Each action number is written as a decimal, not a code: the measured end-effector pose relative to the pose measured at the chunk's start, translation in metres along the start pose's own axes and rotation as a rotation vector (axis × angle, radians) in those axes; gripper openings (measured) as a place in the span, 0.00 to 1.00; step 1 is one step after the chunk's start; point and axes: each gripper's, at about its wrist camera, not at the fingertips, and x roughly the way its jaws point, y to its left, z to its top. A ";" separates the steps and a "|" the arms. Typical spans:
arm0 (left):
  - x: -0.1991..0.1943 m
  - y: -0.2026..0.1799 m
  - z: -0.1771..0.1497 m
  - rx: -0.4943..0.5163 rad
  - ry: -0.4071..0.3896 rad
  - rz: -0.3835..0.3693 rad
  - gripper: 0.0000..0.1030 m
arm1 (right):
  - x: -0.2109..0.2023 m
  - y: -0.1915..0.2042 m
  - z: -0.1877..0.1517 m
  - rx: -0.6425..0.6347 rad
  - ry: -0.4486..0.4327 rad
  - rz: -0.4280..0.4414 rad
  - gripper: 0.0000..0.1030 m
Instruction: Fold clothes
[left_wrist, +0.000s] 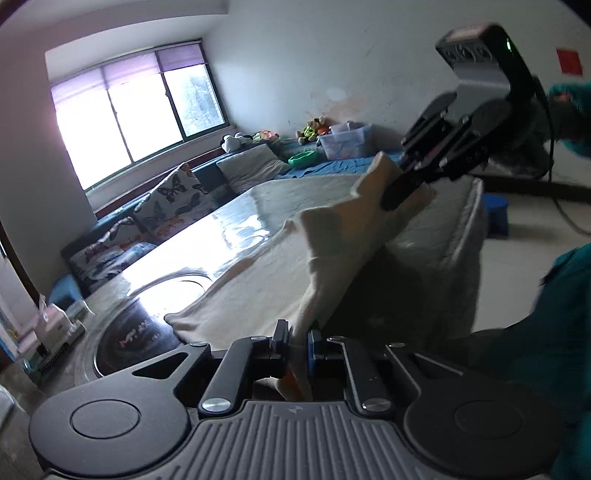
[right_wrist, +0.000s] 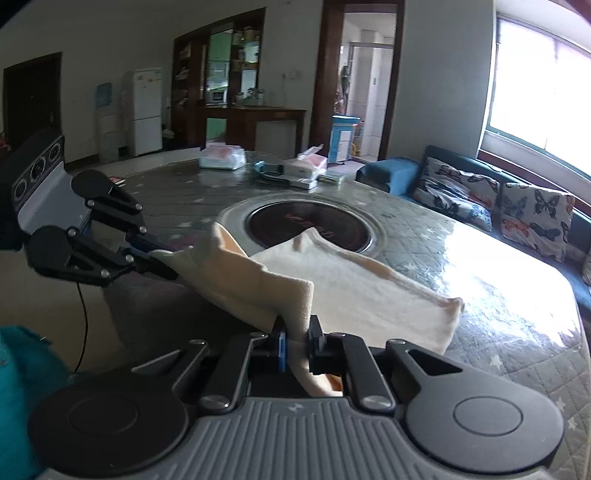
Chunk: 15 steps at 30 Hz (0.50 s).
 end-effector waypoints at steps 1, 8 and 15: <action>-0.002 0.001 0.000 -0.018 0.002 -0.004 0.10 | -0.005 0.003 0.000 -0.003 0.004 0.009 0.09; 0.016 0.033 0.008 -0.126 0.014 0.018 0.10 | 0.003 -0.008 0.012 0.022 0.025 0.042 0.09; 0.068 0.093 0.033 -0.147 0.041 0.090 0.11 | 0.039 -0.056 0.053 0.054 0.033 0.056 0.09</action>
